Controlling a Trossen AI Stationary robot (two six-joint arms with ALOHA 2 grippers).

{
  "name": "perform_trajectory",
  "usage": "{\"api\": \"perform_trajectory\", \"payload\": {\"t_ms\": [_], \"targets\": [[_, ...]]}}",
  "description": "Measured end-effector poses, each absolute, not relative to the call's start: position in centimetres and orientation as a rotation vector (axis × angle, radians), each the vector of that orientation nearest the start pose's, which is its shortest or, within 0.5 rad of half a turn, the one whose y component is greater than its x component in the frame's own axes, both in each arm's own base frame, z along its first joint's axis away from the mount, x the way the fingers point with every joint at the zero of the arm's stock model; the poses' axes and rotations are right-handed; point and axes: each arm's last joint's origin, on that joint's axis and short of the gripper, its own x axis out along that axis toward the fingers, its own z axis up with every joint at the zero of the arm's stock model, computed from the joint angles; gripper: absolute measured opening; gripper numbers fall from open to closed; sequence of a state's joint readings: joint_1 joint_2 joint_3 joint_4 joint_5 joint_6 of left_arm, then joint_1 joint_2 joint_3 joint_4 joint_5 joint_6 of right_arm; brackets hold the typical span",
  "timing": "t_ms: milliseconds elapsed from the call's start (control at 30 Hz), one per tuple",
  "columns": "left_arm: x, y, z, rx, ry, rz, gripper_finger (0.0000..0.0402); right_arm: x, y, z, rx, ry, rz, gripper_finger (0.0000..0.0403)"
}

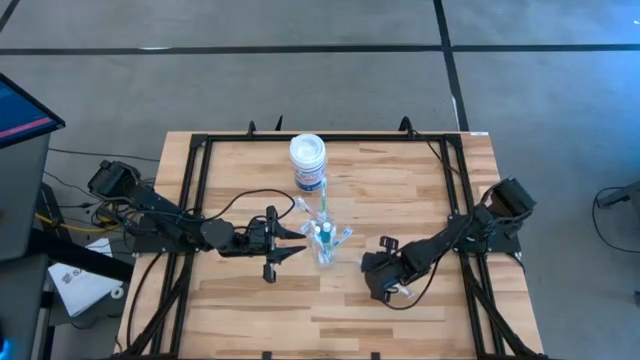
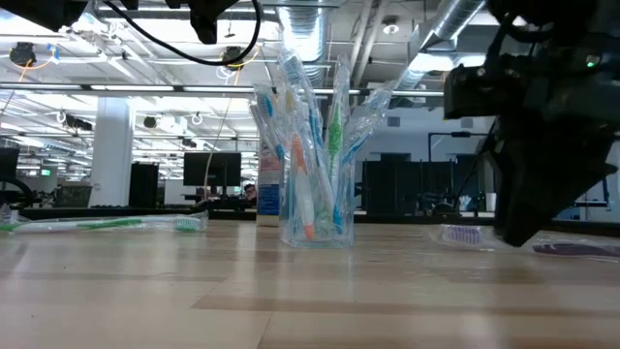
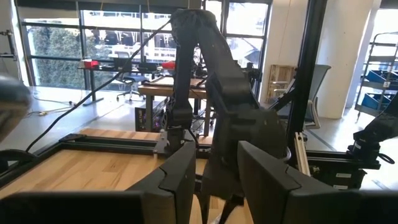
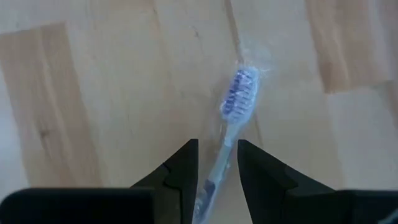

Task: Pick & Place toothbrushing station
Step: Put the purple toothbrush into the Transparent organizer

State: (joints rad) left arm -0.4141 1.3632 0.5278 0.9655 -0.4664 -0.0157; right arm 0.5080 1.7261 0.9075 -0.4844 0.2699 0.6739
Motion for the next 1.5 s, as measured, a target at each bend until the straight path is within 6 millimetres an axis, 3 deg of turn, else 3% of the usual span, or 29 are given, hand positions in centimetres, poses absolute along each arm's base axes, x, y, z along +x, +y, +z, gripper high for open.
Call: {"api": "perform_trajectory", "payload": {"t_ms": [400,733,867,1267,1500], "targets": [[25.0,-9.6,23.2,-0.071,-0.118,0.052,0.0113,26.7,14.0,12.6,0.078,1.193,-0.219,0.0095],[25.0,-9.6,23.2,-0.071,-0.118,0.052,0.0113,26.7,14.0,12.6,0.088,1.191,-0.218,0.0011],[25.0,-9.5,23.2,-0.071,-0.118,0.052,0.0113,26.7,14.0,12.6,0.089,1.190,-0.219,0.0010],[25.0,-9.6,23.2,-0.071,-0.118,0.052,0.0113,27.9,14.5,13.9,0.058,1.156,-0.188,0.0001],[25.0,-9.5,23.2,-0.071,-0.118,0.052,0.0113,27.7,14.8,16.8,0.051,1.054,-0.148,0.0000]]}}
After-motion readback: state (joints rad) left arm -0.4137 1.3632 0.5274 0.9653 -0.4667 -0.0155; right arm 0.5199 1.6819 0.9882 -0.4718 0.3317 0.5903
